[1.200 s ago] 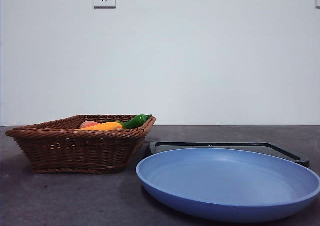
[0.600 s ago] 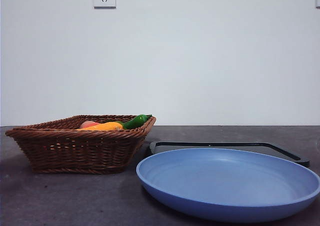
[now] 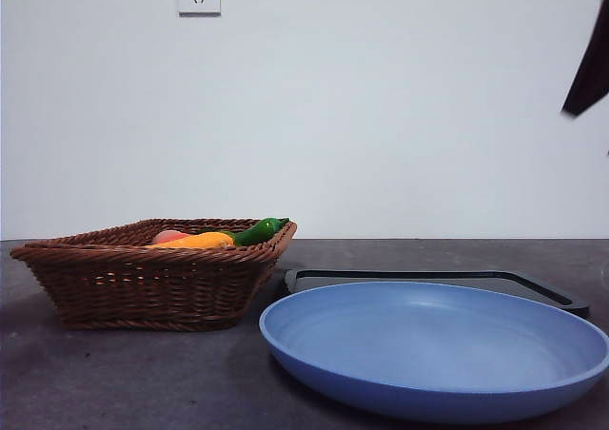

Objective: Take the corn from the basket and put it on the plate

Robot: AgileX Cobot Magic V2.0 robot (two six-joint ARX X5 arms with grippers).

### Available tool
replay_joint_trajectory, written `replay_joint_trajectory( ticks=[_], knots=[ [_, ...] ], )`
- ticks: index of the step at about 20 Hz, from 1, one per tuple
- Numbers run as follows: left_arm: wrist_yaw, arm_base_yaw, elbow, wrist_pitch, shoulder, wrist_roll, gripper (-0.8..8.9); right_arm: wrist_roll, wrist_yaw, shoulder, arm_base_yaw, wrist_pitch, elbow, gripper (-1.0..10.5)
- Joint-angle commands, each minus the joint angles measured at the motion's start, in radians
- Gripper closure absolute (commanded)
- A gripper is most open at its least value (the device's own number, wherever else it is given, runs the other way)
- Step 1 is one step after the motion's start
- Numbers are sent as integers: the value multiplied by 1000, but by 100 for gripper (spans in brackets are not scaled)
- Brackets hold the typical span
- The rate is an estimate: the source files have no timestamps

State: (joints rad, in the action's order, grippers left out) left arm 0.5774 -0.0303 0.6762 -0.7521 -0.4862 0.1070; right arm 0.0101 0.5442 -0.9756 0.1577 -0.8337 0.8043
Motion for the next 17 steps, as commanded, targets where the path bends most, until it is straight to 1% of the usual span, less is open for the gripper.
replay_joint_trajectory(
  ticks=[1, 5, 8, 9, 14, 17],
  knots=[
    [6, 0, 21, 12, -5, 3, 415, -10, -32, -106, 24, 42, 16, 643],
    [6, 0, 21, 12, -5, 4, 415, -9, -81, -275, 47, 116, 16, 643],
    [6, 0, 21, 12, -5, 4, 415, -9, -82, -375, 63, 160, 16, 646],
    [6, 0, 21, 12, -5, 3, 415, -8, -85, -405, 69, 175, 16, 663],
    [6, 0, 21, 12, -5, 4, 415, -3, -100, -509, 83, 214, 16, 683],
    [6, 0, 21, 12, -5, 3, 415, -3, -100, -546, 89, 229, 16, 747]
  ],
)
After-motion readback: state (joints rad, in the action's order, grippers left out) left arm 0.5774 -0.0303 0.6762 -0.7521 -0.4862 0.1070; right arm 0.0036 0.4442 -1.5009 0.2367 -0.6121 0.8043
